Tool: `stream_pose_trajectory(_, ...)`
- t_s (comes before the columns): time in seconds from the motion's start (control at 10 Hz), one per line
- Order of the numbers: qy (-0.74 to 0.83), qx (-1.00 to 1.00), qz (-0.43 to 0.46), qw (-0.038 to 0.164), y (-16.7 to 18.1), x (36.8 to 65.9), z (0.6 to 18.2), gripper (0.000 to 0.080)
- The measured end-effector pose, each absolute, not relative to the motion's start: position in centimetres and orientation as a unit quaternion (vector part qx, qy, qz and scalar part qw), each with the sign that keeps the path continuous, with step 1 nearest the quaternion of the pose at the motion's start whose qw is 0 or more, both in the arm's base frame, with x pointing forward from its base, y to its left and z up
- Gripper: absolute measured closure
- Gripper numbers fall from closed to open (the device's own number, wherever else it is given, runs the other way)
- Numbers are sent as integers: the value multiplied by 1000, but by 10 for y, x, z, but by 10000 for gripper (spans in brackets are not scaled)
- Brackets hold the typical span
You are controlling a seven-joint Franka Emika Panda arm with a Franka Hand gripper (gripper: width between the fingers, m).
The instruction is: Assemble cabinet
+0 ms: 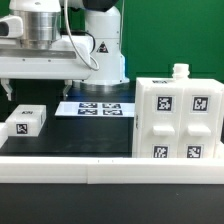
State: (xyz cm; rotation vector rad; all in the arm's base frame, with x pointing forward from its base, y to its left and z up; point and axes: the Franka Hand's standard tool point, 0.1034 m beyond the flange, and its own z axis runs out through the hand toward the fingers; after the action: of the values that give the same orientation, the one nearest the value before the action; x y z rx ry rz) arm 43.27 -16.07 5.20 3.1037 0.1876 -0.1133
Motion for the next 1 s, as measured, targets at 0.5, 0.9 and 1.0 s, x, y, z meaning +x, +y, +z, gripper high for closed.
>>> stream_pose_trajectory(0.5, 65, 997, -49, 15, -177, 423, 38, 2)
stream_pose_trajectory(0.9, 68, 996, -56, 20, -179, 416, 19, 2)
stream_pose_trajectory(1.0, 69, 996, -57, 21, -179, 414, 16, 2)
